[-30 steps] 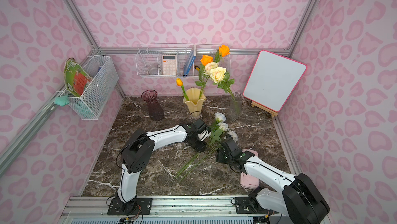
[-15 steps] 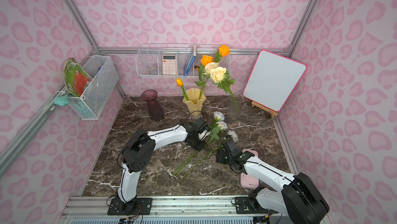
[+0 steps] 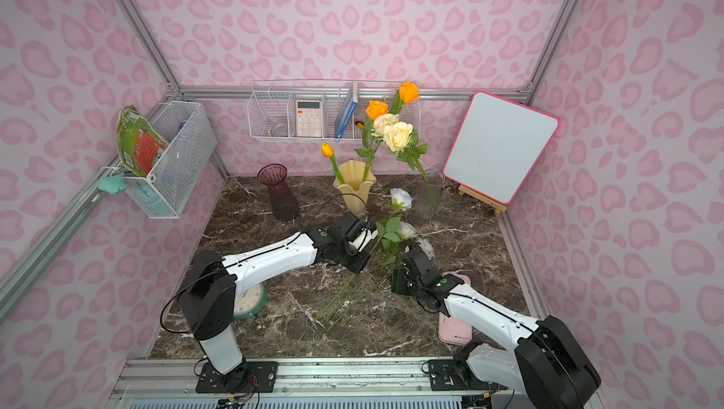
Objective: Arrange the flowers in different vases according to their colors
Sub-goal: Pick up the flower at the center of the board, then insert the flower into the vase.
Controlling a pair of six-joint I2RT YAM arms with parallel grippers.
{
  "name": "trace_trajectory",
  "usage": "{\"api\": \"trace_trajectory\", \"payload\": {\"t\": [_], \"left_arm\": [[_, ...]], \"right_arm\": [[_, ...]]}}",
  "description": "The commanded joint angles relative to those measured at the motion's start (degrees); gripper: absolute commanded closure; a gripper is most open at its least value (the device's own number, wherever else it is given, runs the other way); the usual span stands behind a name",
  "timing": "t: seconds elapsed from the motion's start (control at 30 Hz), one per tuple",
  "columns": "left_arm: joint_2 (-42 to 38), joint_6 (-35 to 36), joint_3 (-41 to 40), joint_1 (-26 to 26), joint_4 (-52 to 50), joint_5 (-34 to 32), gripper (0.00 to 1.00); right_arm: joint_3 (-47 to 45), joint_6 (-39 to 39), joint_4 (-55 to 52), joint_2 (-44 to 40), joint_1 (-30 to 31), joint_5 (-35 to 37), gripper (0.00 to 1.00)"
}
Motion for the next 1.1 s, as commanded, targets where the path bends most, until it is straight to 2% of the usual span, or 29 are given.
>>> {"api": "trace_trajectory", "payload": {"t": [0.0,0.23,0.4,0.53,0.63,0.7,0.77,0.87,1.07], "left_arm": [[-2.9,-1.0,-1.1,0.1,1.1,-0.7,1.0],[-15.2,0.3,-5.0,0.1,1.6,-6.0,1.0],[-30.6,2.0,-8.2,0.1,2.3,-11.6,1.0],[-41.8,8.8,-10.7,0.1,6.6,-14.2,1.0],[-47.6,13.0,-12.8,0.1,13.8,-21.6,1.0],[-48.5,18.2,-13.1,0.5,20.0,-29.2,1.0],[-47.2,24.1,-12.1,1.7,24.7,-32.1,1.0],[-43.4,29.4,-8.7,6.2,31.0,-31.3,1.0],[-37.2,28.6,-3.3,19.1,39.9,-22.5,1.0]], "right_arm": [[0.7,-1.1,1.3,0.3,0.0,-0.1,0.36],[0.9,-1.6,2.2,1.0,0.1,-0.2,0.36],[1.8,-2.4,2.2,1.9,0.1,-0.2,0.36],[3.0,-2.7,2.5,3.2,0.1,-0.6,0.36],[3.8,-2.8,2.9,4.3,0.3,-0.7,0.36],[4.5,-2.9,3.3,5.2,0.7,-0.8,0.36],[5.3,-2.8,3.6,6.3,1.2,-0.9,0.36],[6.9,-3.1,3.8,8.7,2.1,-0.7,0.36],[9.9,-3.4,4.8,14.0,3.6,-1.2,0.38]]}}
